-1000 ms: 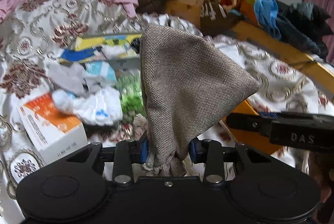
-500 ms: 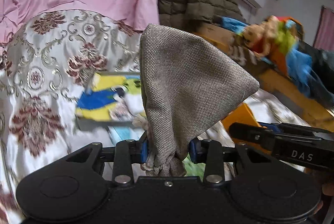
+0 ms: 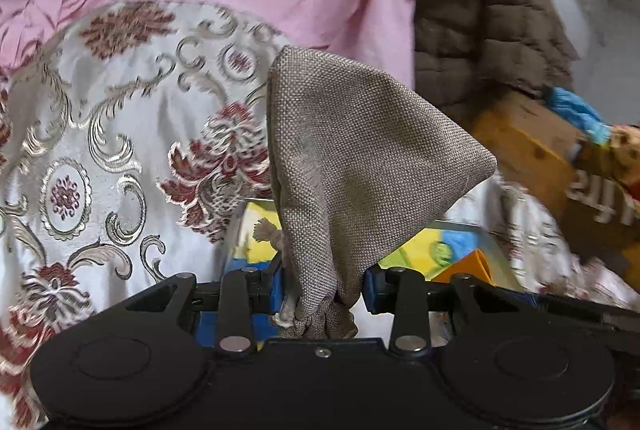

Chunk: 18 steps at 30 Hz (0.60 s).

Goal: Organize soft objects
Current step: 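Carry burlap bag in left tool while right tool carries orange band over tray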

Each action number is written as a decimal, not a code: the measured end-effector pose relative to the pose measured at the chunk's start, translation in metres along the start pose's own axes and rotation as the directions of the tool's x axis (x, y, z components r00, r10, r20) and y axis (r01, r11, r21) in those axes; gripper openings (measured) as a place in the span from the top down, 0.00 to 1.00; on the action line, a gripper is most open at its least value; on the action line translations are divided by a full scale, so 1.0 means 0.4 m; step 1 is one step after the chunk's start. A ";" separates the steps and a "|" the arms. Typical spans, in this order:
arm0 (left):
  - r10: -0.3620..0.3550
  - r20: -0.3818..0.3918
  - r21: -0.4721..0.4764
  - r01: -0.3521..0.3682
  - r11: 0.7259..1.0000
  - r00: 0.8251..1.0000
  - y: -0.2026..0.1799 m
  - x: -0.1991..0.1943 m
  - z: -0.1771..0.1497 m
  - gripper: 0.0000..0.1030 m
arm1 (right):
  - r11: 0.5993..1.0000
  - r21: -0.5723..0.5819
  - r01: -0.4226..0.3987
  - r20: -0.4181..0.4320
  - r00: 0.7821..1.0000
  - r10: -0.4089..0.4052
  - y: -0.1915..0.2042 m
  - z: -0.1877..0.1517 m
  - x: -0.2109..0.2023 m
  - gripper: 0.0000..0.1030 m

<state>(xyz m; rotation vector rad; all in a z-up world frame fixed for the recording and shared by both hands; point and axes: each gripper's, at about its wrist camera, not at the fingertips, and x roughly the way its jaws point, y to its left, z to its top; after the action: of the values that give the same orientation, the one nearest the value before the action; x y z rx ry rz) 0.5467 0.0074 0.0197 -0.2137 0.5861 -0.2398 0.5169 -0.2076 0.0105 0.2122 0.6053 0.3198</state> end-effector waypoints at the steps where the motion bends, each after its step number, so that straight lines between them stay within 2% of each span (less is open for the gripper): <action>1: 0.005 -0.015 -0.007 -0.005 1.000 1.000 0.012 0.024 0.000 0.63 | 1.000 0.007 0.003 -0.014 1.000 -0.003 -0.004 0.003 0.030 0.66; 6: 0.026 -0.114 -0.024 -0.029 0.999 0.993 0.059 0.116 -0.019 0.63 | 0.999 0.039 0.000 -0.067 0.998 0.003 -0.023 0.006 0.121 0.66; 12: 0.013 -0.226 -0.015 -0.017 1.000 0.974 0.083 0.168 -0.039 0.62 | 0.998 0.062 0.017 -0.121 0.993 -0.009 -0.048 0.000 0.173 0.66; 18: 0.020 -0.235 0.022 -0.015 1.000 0.972 0.072 0.182 -0.057 0.61 | 0.995 0.095 0.033 -0.143 0.990 -0.019 -0.066 -0.006 0.190 0.64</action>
<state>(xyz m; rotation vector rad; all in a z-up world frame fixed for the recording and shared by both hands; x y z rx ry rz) 0.5970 0.0112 -0.0441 -0.1612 0.8205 -0.2558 0.5806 -0.2050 -0.0385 0.2764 0.7647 0.2820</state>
